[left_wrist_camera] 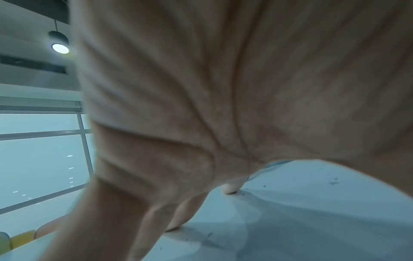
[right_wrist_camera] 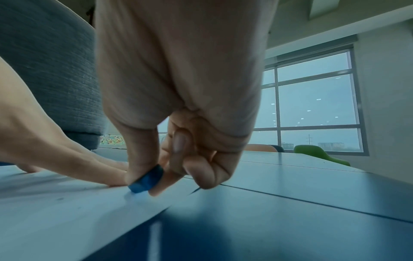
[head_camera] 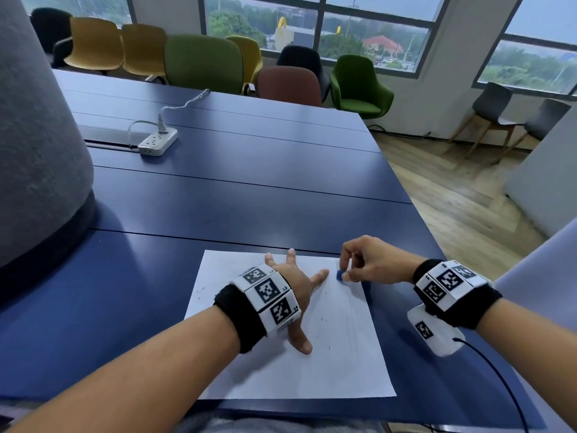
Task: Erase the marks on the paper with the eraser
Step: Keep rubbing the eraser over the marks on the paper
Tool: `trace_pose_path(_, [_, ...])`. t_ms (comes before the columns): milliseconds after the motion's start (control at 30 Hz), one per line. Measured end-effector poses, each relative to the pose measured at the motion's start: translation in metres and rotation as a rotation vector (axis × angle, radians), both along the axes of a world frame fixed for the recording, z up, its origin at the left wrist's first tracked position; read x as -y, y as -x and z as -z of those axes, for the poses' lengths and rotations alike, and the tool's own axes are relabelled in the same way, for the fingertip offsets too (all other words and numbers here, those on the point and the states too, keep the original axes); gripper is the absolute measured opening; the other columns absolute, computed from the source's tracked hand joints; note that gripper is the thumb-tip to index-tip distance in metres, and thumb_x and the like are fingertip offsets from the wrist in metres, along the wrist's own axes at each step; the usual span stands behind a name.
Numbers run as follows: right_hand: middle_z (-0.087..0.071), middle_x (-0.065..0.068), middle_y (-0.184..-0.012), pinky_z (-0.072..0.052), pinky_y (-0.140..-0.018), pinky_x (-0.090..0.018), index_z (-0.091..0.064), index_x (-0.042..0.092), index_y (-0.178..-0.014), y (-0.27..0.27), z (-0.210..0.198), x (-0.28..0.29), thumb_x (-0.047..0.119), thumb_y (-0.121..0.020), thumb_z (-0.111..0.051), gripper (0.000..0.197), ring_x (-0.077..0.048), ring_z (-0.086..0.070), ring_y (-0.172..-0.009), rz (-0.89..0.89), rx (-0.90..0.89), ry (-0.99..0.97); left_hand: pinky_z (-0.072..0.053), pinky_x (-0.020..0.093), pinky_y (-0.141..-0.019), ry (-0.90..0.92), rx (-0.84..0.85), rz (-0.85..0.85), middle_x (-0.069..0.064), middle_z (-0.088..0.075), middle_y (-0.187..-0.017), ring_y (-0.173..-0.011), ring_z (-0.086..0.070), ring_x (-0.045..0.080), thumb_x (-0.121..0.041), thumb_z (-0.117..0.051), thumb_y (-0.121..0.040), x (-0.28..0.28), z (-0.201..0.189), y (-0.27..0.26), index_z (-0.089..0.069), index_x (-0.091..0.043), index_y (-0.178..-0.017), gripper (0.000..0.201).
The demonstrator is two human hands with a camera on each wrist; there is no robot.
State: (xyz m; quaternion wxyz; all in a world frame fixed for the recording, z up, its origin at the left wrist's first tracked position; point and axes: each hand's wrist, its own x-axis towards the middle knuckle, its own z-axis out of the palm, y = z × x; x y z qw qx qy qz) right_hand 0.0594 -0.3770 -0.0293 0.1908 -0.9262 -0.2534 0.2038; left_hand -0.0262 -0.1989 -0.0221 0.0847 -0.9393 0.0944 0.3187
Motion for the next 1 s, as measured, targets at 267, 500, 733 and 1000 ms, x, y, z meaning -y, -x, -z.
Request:
trace_pose_path(267, [-0.062,0.006,-0.064,-0.042,-0.059,-0.023,-0.069,0.015,-0.083,-0.003,-0.003,-0.006,0.021,-0.080,-0.077,0.010,-0.005,-0.052,-0.056,-0.085,-0.101,0.020,-0.029,0.065,-0.105,-0.030,0.009,0.009,0.029,0.027,-0.153,-0.137,0.004,0.063,-0.068,-0.079,-0.058,0.003,0.000,-0.001,0.026,-0.041,-0.148,0.141])
trace_pose_path(500, [-0.054,0.007,-0.062,-0.037,-0.052,-0.015,-0.070,0.013,-0.085,-0.005,-0.001,-0.011,0.022,-0.081,-0.076,0.012,-0.002,-0.046,-0.051,0.011,0.041,-0.044,-0.032,0.065,-0.105,-0.011,0.000,-0.004,0.025,0.030,-0.153,-0.136,0.003,0.064,-0.066,-0.081,-0.058,0.003,0.001,-0.003,0.029,-0.044,-0.145,0.142])
trace_pose_path(733, [-0.061,0.009,-0.065,-0.039,-0.055,-0.017,-0.069,0.018,-0.082,0.003,-0.007,-0.004,0.026,-0.082,-0.075,0.011,0.001,-0.050,-0.052,-0.058,-0.009,0.052,-0.036,0.063,-0.103,-0.031,0.016,0.006,0.026,0.029,-0.153,-0.136,-0.003,0.064,-0.070,-0.080,-0.054,0.003,0.005,-0.004,0.027,-0.044,-0.146,0.143])
trace_pose_path(1000, [-0.060,0.009,-0.065,-0.039,-0.052,-0.013,-0.068,0.020,-0.083,0.020,-0.005,0.008,0.029,-0.081,-0.075,0.011,0.000,-0.051,-0.051,-0.105,-0.053,0.077,-0.035,0.062,-0.103,-0.035,-0.004,-0.004,0.025,0.030,-0.153,-0.137,-0.002,0.063,-0.070,-0.079,-0.055,0.005,0.003,-0.005,0.028,-0.044,-0.146,0.142])
